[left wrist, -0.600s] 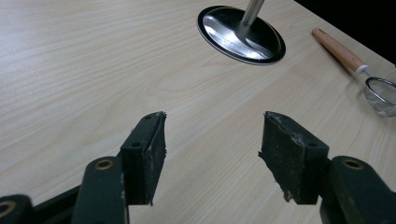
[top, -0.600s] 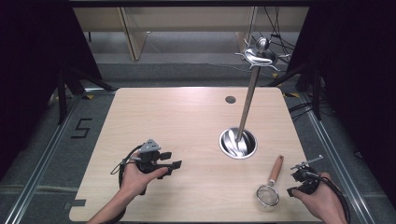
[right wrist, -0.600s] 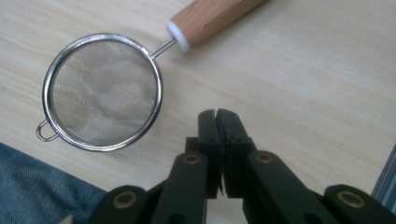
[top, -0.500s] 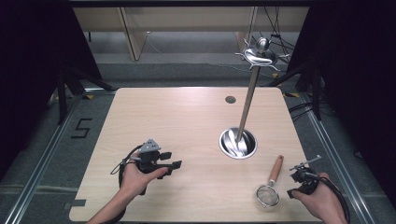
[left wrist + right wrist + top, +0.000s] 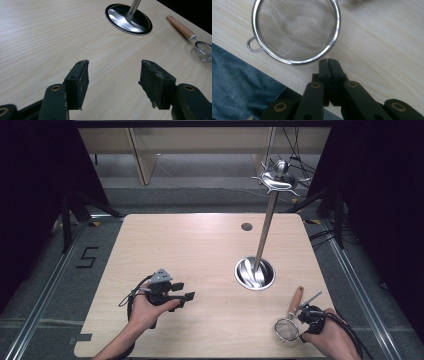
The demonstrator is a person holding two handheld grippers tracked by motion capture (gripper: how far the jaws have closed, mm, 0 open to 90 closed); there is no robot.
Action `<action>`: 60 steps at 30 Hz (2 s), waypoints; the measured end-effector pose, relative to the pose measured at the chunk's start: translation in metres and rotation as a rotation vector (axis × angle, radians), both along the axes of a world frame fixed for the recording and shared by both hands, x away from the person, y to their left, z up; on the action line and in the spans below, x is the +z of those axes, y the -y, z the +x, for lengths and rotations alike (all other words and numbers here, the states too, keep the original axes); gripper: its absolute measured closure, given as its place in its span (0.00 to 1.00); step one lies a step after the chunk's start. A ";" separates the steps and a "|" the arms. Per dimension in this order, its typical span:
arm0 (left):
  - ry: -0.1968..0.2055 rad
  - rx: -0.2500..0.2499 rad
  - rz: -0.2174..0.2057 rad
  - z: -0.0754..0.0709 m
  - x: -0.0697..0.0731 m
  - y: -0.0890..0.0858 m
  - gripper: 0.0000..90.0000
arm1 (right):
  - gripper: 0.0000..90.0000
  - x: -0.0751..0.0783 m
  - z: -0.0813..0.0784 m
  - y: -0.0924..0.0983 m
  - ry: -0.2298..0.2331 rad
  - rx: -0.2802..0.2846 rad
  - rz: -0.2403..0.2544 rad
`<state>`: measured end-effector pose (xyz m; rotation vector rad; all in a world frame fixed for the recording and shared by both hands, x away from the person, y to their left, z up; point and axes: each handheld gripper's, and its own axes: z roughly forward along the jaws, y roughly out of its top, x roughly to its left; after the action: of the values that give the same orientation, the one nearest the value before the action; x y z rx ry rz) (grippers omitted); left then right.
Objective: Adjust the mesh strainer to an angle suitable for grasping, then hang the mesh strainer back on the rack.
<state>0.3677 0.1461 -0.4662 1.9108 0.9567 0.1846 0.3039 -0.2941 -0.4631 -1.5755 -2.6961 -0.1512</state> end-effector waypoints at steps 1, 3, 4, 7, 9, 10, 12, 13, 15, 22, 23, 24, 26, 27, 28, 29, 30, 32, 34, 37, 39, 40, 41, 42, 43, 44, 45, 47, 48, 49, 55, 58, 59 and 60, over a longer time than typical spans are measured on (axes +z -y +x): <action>-0.001 0.000 -0.001 0.000 0.000 0.000 0.43 | 1.00 0.000 0.001 -0.002 -0.005 0.011 -0.004; -0.003 -0.004 -0.001 0.000 0.000 -0.001 0.43 | 1.00 -0.001 0.004 -0.006 0.003 0.037 -0.023; -0.004 -0.005 0.000 0.000 0.001 -0.001 0.43 | 1.00 -0.002 0.005 -0.009 0.005 0.040 -0.027; 0.001 -0.001 0.001 0.000 0.001 -0.001 0.43 | 1.00 -0.002 0.009 -0.018 0.017 0.051 -0.025; -0.002 -0.003 0.000 0.000 0.001 -0.001 0.43 | 0.99 -0.001 0.012 -0.024 0.036 0.084 -0.031; 0.000 0.002 -0.002 0.000 0.001 -0.001 0.43 | 0.99 0.000 0.013 -0.029 0.023 0.049 -0.029; 0.001 0.002 -0.002 0.000 0.001 -0.001 0.43 | 0.99 0.001 0.018 -0.037 0.021 0.050 0.003; 0.002 0.003 -0.003 0.000 0.001 -0.001 0.43 | 0.99 0.000 0.020 -0.040 0.028 0.054 0.011; 0.002 0.000 -0.008 0.000 0.001 -0.001 0.43 | 0.99 -0.001 0.027 -0.046 0.040 0.067 0.020; 0.004 -0.002 -0.015 0.001 0.001 -0.002 0.43 | 0.96 0.001 0.041 -0.056 0.071 0.042 0.054; 0.002 -0.003 -0.013 0.001 0.001 -0.002 0.43 | 0.94 0.003 0.041 -0.054 0.063 0.037 0.059; 0.001 -0.001 -0.011 0.001 0.001 -0.002 0.43 | 0.92 0.006 0.040 -0.051 0.064 0.026 0.062; -0.002 0.000 -0.010 0.002 0.001 -0.002 0.43 | 0.88 0.011 0.040 -0.041 0.089 -0.009 0.063; -0.001 0.007 -0.013 0.002 0.001 -0.002 0.43 | 0.85 0.013 0.040 -0.035 0.122 -0.045 0.044; -0.004 0.006 -0.020 0.003 0.001 -0.002 0.43 | 0.79 0.021 0.041 -0.022 0.134 -0.121 0.073; -0.004 0.006 -0.020 0.003 0.001 -0.002 0.43 | 0.79 0.021 0.041 -0.022 0.134 -0.121 0.073; -0.005 0.005 -0.022 0.003 0.001 -0.001 0.43 | 0.76 0.024 0.042 -0.017 0.146 -0.186 0.101; -0.007 0.004 -0.023 0.003 0.001 -0.001 0.43 | 0.66 0.029 0.045 -0.002 0.200 -0.285 0.144; -0.014 0.000 -0.027 0.003 0.001 -0.001 0.43 | 0.60 0.032 0.049 0.008 0.242 -0.393 0.132; -0.018 -0.001 -0.021 0.002 0.000 -0.003 0.43 | 0.49 0.029 0.057 0.016 0.241 -0.473 0.148; -0.011 0.005 -0.027 0.002 0.000 -0.003 0.43 | 0.44 0.024 0.062 0.015 0.253 -0.498 0.162; -0.011 0.008 -0.033 0.002 0.001 -0.002 0.43 | 0.42 0.020 0.064 0.003 0.231 -0.594 0.180; -0.013 0.007 -0.031 0.001 0.002 -0.002 0.43 | 0.42 0.020 0.064 0.003 0.231 -0.594 0.180; -0.012 0.002 -0.024 0.001 0.002 -0.003 0.43 | 0.42 0.019 0.066 0.006 0.217 -0.535 0.164; -0.008 0.008 -0.029 0.001 0.002 -0.002 0.43 | 0.41 0.018 0.067 0.004 0.204 -0.521 0.154; -0.012 -0.001 -0.023 0.001 0.002 -0.003 0.43 | 0.41 0.016 0.068 0.000 0.200 -0.537 0.156; -0.010 0.003 -0.019 0.001 0.001 -0.002 0.43 | 0.41 0.015 0.068 -0.003 0.178 -0.545 0.161; -0.011 0.001 -0.019 0.002 0.000 -0.002 0.43 | 0.41 0.011 0.070 -0.009 0.171 -0.597 0.187; -0.010 0.004 -0.019 0.002 0.000 -0.002 0.43 | 0.41 0.010 0.071 -0.011 0.158 -0.606 0.191; -0.011 0.003 -0.020 0.002 0.000 -0.002 0.43 | 0.41 0.010 0.072 -0.011 0.143 -0.610 0.186; -0.013 0.008 -0.022 0.001 0.000 -0.002 0.43 | 0.41 0.005 0.076 -0.009 0.148 -0.566 0.188; -0.016 0.002 -0.016 0.001 0.000 -0.002 0.43 | 0.41 0.005 0.078 -0.018 0.122 -0.640 0.223; -0.013 0.003 -0.020 0.001 0.000 -0.001 0.43 | 0.41 0.004 0.079 -0.017 0.134 -0.622 0.206; -0.011 0.003 -0.018 0.001 0.000 -0.002 0.43 | 0.41 0.003 0.079 -0.019 0.136 -0.624 0.208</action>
<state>0.3684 0.1476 -0.4661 1.8955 0.9661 0.1665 0.3829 -0.2754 -0.4604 -2.3317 -2.0773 -0.5376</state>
